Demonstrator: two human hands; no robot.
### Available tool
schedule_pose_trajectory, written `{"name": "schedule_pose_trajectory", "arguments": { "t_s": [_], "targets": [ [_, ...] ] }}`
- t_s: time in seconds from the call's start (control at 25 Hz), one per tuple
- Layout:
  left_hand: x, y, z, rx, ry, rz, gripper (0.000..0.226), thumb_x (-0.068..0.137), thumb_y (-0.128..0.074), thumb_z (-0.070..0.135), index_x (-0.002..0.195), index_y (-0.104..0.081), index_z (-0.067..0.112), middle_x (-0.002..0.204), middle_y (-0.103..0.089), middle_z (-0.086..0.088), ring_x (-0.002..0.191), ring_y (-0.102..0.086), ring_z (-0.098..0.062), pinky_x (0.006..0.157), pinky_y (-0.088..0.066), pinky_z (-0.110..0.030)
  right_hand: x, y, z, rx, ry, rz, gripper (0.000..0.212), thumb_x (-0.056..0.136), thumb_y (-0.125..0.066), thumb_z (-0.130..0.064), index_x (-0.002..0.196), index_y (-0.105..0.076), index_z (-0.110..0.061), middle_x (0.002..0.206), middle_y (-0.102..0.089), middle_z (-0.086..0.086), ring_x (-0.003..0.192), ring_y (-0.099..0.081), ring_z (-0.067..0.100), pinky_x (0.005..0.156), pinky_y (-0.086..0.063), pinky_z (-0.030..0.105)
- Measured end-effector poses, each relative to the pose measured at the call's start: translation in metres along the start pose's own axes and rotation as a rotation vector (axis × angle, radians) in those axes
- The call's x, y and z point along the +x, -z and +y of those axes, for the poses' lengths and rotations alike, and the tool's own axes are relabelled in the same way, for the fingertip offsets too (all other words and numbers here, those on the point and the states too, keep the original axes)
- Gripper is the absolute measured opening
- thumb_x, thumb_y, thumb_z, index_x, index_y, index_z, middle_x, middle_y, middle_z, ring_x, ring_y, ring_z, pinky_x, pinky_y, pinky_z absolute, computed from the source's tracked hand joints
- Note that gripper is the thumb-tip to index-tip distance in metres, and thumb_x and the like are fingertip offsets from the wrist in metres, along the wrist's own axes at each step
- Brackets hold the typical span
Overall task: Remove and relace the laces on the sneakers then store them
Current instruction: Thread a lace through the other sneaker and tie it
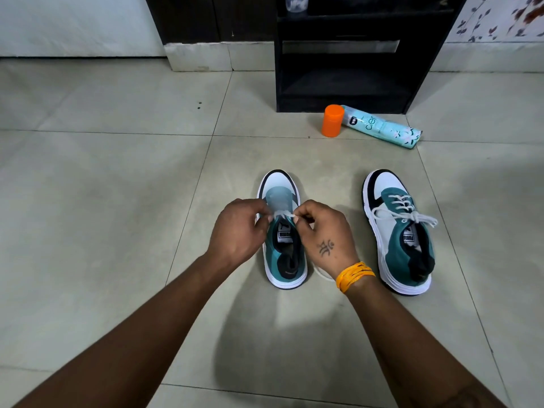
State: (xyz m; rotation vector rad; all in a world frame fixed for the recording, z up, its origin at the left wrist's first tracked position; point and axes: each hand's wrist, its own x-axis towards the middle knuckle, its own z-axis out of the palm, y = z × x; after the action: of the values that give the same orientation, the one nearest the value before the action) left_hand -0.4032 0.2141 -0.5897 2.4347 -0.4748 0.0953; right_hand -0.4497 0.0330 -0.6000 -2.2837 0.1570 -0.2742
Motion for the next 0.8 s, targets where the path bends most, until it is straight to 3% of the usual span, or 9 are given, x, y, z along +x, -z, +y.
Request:
{"name": "schedule_pose_trajectory", "arguments": {
  "t_s": [0.08, 0.24, 0.4, 0.52, 0.64, 0.68, 0.8],
  "targets": [
    [-0.003, 0.001, -0.004, -0.038, -0.031, -0.012, 0.014, 0.089, -0.056, 0.026, 0.091, -0.069, 0.02, 0.089, -0.073, 0.007, 0.085, -0.065, -0.02, 0.076, -0.055, -0.041, -0.001, 0.002, 0.005, 0.004, 0.004, -0.001, 0.005, 0.091, -0.063, -0.023, 0.091, -0.067, -0.023, 0.086, -0.071, -0.011, 0.08, -0.067, 0.015, 0.073, -0.055, 0.04],
    [-0.006, 0.0, -0.004, 0.114, -0.054, -0.061, 0.006, 0.094, -0.056, 0.018, 0.091, -0.058, 0.012, 0.078, -0.066, -0.004, 0.068, -0.057, -0.027, 0.063, -0.05, -0.044, -0.006, 0.0, 0.01, -0.031, -0.059, -0.007, 0.004, 0.092, -0.064, -0.025, 0.089, -0.067, -0.024, 0.083, -0.071, -0.01, 0.077, -0.065, 0.016, 0.072, -0.056, 0.04],
    [-0.004, 0.002, -0.001, 0.111, -0.031, -0.098, 0.004, 0.097, -0.053, 0.015, 0.095, -0.049, 0.015, 0.068, -0.057, 0.002, 0.06, -0.051, -0.024, 0.057, -0.042, -0.039, -0.007, -0.001, 0.006, 0.009, -0.11, -0.008, 0.004, 0.092, -0.065, -0.024, 0.089, -0.068, -0.023, 0.081, -0.072, -0.009, 0.077, -0.066, 0.016, 0.073, -0.056, 0.039],
    [-0.003, 0.011, -0.004, -0.037, 0.033, -0.169, 0.005, 0.101, -0.054, 0.015, 0.105, -0.053, 0.018, 0.063, -0.056, 0.005, 0.055, -0.049, -0.014, 0.06, -0.043, -0.036, -0.006, 0.007, -0.001, 0.058, -0.162, 0.024, 0.005, 0.089, -0.066, -0.019, 0.09, -0.069, -0.024, 0.075, -0.069, -0.011, 0.071, -0.065, 0.011, 0.07, -0.054, 0.033],
    [0.003, 0.025, 0.004, -0.291, 0.234, -0.211, 0.007, 0.102, -0.06, 0.022, 0.098, -0.066, 0.021, 0.067, -0.058, 0.001, 0.062, -0.052, -0.013, 0.061, -0.05, -0.031, -0.004, 0.021, -0.012, 0.047, -0.25, 0.011, 0.006, 0.089, -0.064, -0.02, 0.089, -0.068, -0.026, 0.072, -0.067, -0.009, 0.065, -0.06, 0.005, 0.06, -0.042, 0.019],
    [0.006, 0.03, 0.008, -0.375, 0.301, -0.202, 0.011, 0.101, -0.062, 0.023, 0.094, -0.069, 0.02, 0.068, -0.058, 0.0, 0.063, -0.052, -0.011, 0.06, -0.051, -0.031, -0.003, 0.025, -0.015, 0.062, -0.265, -0.004, 0.006, 0.088, -0.063, -0.022, 0.087, -0.068, -0.026, 0.073, -0.068, -0.008, 0.066, -0.062, 0.008, 0.061, -0.043, 0.019],
    [0.013, 0.046, 0.023, -0.575, 0.437, -0.182, 0.016, 0.1, -0.061, 0.015, 0.094, -0.074, 0.008, 0.07, -0.061, -0.004, 0.057, -0.05, -0.012, 0.059, -0.051, -0.029, 0.005, 0.032, -0.032, 0.26, -0.298, -0.025, 0.008, 0.081, -0.061, -0.027, 0.079, -0.07, -0.028, 0.073, -0.072, -0.004, 0.071, -0.07, 0.02, 0.073, -0.058, 0.036]
  ]
}}
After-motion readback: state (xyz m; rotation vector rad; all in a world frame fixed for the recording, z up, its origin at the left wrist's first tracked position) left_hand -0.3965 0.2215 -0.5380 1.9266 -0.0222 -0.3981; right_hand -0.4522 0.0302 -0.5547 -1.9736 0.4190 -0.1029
